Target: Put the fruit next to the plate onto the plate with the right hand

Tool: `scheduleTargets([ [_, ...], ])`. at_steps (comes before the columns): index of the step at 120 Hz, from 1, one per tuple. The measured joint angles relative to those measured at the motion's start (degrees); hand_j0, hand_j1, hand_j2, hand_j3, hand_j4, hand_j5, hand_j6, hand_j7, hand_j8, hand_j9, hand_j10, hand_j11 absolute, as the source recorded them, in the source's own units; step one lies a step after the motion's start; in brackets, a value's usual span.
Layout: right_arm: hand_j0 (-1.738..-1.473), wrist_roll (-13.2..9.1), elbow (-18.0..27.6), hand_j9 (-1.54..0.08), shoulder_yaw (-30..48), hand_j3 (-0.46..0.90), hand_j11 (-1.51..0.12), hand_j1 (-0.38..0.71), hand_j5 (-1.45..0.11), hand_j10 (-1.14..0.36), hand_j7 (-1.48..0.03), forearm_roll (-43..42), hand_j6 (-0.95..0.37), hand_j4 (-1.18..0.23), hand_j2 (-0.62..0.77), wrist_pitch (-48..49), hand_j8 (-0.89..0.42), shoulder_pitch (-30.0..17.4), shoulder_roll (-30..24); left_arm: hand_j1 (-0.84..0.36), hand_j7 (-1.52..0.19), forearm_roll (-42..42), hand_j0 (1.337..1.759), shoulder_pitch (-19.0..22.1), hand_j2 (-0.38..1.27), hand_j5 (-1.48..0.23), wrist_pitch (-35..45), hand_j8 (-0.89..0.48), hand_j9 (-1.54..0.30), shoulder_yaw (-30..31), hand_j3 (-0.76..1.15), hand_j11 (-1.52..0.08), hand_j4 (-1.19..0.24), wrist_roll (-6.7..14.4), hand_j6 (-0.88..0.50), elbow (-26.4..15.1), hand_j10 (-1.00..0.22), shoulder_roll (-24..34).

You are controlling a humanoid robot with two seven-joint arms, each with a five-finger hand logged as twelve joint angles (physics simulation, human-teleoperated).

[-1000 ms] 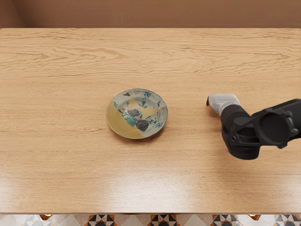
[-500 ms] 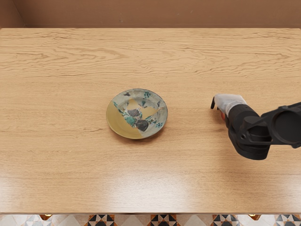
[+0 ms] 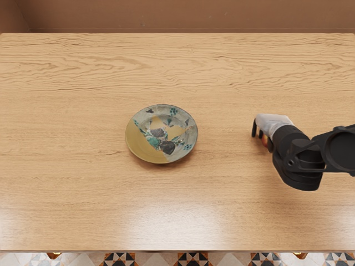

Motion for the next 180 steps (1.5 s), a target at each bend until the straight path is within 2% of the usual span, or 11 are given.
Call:
scheduleTargets([
  [20, -1.653, -0.05, -0.02, -0.83, -0.05, 0.00, -0.84, 0.24, -0.81, -0.48, -0.82, -0.01, -0.60, -0.65, 0.16, -0.09, -0.39, -0.18, -0.05, 0.35, 0.00, 0.00, 1.658, 0.00, 0.00, 0.00, 0.00, 0.00, 0.00, 0.05, 0.00, 0.00, 0.00, 0.00, 0.00, 0.00, 0.00, 0.00],
  [48, -1.651, -0.09, -0.20, -0.85, -0.09, 0.00, -0.90, 0.24, -0.83, -0.49, -0.87, 0.02, -0.65, -0.70, 0.09, -0.11, -0.39, -0.78, -0.07, 0.35, 0.00, 0.00, 1.658, 0.00, 0.00, 0.00, 0.00, 0.00, 0.00, 0.06, 0.00, 0.00, 0.00, 0.00, 0.00, 0.00, 0.00, 0.00],
  [74, -1.648, -0.14, -0.23, -0.93, -0.10, 0.00, -0.98, 0.22, -0.91, -0.50, -0.95, 0.35, -0.68, -0.76, 0.15, -0.12, -0.40, -0.87, -0.07, 0.35, 0.00, 0.00, 1.658, 0.00, 0.00, 0.00, 0.00, 0.00, 0.00, 0.09, 0.00, 0.00, 0.00, 0.00, 0.00, 0.00, 0.00, 0.00],
  [75, -1.648, -0.13, -0.23, -0.94, -0.10, 0.00, -0.98, 0.22, -0.91, -0.50, -0.95, 0.36, -0.68, -0.76, 0.10, -0.12, -0.40, -0.87, -0.07, 0.35, 0.00, 0.00, 1.658, 0.00, 0.00, 0.00, 0.00, 0.00, 0.00, 0.09, 0.00, 0.00, 0.00, 0.00, 0.00, 0.00, 0.00, 0.00],
  [90, -1.649, -0.03, -0.22, -1.01, -0.08, 0.00, -1.06, 0.24, -0.98, -0.53, -1.02, 0.52, -0.74, -0.81, 0.31, -0.09, -0.46, -0.85, -0.09, 0.35, 0.00, 0.00, 1.658, 0.00, 0.00, 0.00, 0.00, 0.00, 0.00, 0.12, 0.00, 0.00, 0.00, 0.00, 0.00, 0.00, 0.00, 0.00],
  [101, -1.650, -0.04, -0.24, -1.05, 0.00, 0.00, -1.09, 0.23, -1.03, -0.52, -1.05, 0.71, -0.78, -0.82, 0.37, 0.01, -0.46, -0.65, -0.13, 0.35, 0.00, 0.00, 1.658, 0.00, 0.00, 0.00, 0.00, 0.00, 0.00, 0.14, 0.00, 0.00, 0.00, 0.00, 0.00, 0.00, 0.00, 0.00],
  [120, -1.650, -0.09, -0.44, -1.08, 1.00, 0.00, -1.10, 0.16, -1.10, -0.56, -1.07, 0.97, -0.82, -0.82, 0.28, 0.12, -0.48, 0.10, -0.28, 0.35, 0.00, 0.00, 1.658, 0.00, 0.00, 0.00, 0.00, 0.00, 0.00, 0.14, 0.00, 0.00, 0.00, 0.00, 0.00, 0.00, 0.00, 0.00],
  [130, -1.651, -0.10, -0.69, -1.08, 2.26, 0.00, -1.11, 0.14, -1.12, -0.56, -1.08, 1.01, -0.83, -0.82, 0.26, 0.15, -0.48, 0.59, -0.61, 0.35, 0.00, -0.01, 1.658, 0.00, 0.00, 0.00, 0.00, 0.00, 0.00, 0.15, 0.00, 0.00, 0.00, 0.00, 0.00, 0.00, 0.00, 0.00],
  [150, -1.653, -0.07, -1.36, -1.09, 7.37, 0.00, -1.11, 0.23, -1.15, -0.51, -1.09, 1.12, -0.84, -0.81, 0.40, 0.18, -0.43, 1.66, -0.24, 0.35, 0.00, -0.01, 1.658, 0.24, 0.00, 0.00, 0.00, 0.00, 0.00, 0.03, 0.00, 0.00, 0.00, 0.00, 0.00, 0.00, 0.00, 0.00],
  [171, -1.653, -0.06, -1.47, -1.09, 12.35, 0.00, -1.11, 0.24, -1.17, -0.50, -1.09, 1.24, -0.84, -0.80, 0.39, 0.20, -0.43, 4.75, 3.43, 0.35, 0.00, 0.00, 1.658, 0.62, 0.00, 0.00, 0.00, 0.00, 0.00, -0.01, 0.00, 0.00, 0.00, 0.00, 0.00, 0.00, 0.00, 0.00],
  [180, -1.654, -0.04, -1.45, -1.09, 14.90, 0.00, -1.11, 0.26, -1.17, -0.50, -1.09, 1.29, -0.84, -0.80, 0.48, 0.20, -0.43, 6.02, 5.38, 0.35, 0.00, 0.00, 1.658, 0.61, 0.00, 0.00, 0.00, 0.00, 0.00, -0.02, 0.00, 0.00, 0.00, 0.00, 0.00, 0.00, 0.00, 0.00],
])
